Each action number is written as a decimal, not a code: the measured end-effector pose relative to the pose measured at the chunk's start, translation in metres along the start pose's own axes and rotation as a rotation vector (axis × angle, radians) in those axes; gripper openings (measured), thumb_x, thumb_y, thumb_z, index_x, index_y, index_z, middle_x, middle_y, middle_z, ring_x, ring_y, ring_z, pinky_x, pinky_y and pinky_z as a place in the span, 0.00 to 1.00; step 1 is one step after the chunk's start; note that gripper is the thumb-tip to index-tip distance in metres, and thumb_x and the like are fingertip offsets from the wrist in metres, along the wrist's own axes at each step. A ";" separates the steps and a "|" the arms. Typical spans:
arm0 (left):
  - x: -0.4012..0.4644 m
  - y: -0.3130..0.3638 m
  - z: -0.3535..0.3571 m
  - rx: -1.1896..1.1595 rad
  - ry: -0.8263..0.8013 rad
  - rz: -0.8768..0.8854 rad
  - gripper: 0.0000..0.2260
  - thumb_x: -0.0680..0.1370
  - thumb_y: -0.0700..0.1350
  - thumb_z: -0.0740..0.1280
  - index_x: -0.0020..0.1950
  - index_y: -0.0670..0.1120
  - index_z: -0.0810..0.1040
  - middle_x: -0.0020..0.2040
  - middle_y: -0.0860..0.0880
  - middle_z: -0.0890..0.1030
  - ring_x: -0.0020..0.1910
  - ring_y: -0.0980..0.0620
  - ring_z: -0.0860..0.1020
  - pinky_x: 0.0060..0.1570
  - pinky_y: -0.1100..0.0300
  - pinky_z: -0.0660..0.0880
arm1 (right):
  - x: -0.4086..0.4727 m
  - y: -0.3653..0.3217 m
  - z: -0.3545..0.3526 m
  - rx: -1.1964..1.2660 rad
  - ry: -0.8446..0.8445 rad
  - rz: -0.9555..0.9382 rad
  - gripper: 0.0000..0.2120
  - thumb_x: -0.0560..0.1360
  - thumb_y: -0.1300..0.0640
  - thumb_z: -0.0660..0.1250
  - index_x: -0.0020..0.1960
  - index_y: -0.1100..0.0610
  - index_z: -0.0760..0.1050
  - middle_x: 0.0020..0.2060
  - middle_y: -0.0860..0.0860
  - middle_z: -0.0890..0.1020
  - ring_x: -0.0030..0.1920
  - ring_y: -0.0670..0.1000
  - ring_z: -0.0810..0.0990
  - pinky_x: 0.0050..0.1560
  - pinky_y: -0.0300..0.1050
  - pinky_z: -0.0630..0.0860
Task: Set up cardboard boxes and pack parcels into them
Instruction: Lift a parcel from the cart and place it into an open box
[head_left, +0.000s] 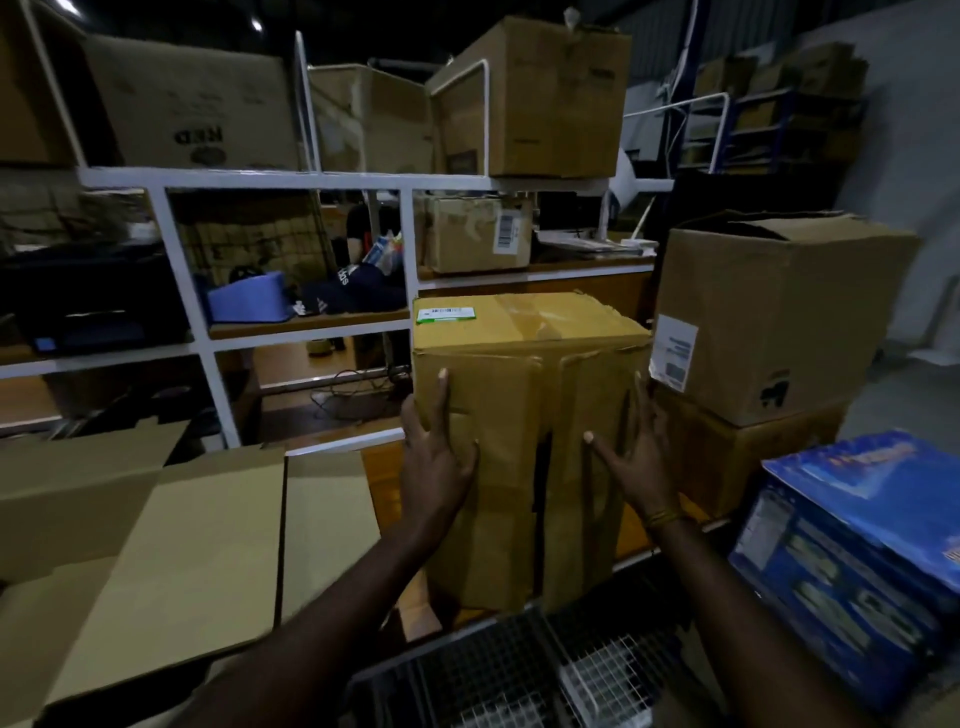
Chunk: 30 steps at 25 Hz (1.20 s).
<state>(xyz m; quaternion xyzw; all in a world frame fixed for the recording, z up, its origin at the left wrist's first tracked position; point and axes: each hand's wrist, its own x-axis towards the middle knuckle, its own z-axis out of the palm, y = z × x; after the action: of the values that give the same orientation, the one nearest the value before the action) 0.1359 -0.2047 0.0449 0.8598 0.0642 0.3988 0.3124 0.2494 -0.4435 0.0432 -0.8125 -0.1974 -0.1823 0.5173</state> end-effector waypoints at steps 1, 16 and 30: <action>-0.008 -0.012 0.007 0.004 -0.033 -0.008 0.41 0.78 0.57 0.67 0.79 0.64 0.40 0.77 0.41 0.53 0.66 0.38 0.72 0.50 0.56 0.74 | -0.003 0.009 0.008 -0.011 -0.005 0.025 0.47 0.72 0.45 0.73 0.78 0.34 0.44 0.78 0.56 0.55 0.75 0.62 0.61 0.69 0.63 0.66; -0.066 -0.059 0.079 0.098 -0.134 -0.270 0.44 0.77 0.53 0.70 0.79 0.67 0.39 0.79 0.45 0.50 0.64 0.36 0.72 0.48 0.45 0.81 | -0.021 0.111 0.077 0.137 -0.073 0.543 0.64 0.54 0.29 0.78 0.79 0.37 0.44 0.74 0.56 0.66 0.70 0.64 0.68 0.65 0.65 0.71; 0.043 -0.029 0.097 0.262 -0.035 -0.406 0.25 0.76 0.59 0.68 0.73 0.60 0.70 0.75 0.41 0.60 0.71 0.39 0.66 0.69 0.42 0.68 | 0.072 0.065 0.057 -0.359 -0.073 0.341 0.41 0.70 0.31 0.67 0.78 0.40 0.56 0.71 0.62 0.67 0.71 0.66 0.63 0.68 0.62 0.63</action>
<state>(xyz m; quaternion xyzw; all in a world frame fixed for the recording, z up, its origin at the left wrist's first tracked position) 0.2397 -0.2131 0.0082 0.8692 0.2816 0.3012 0.2729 0.3498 -0.4073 0.0065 -0.9190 -0.0404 -0.0953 0.3803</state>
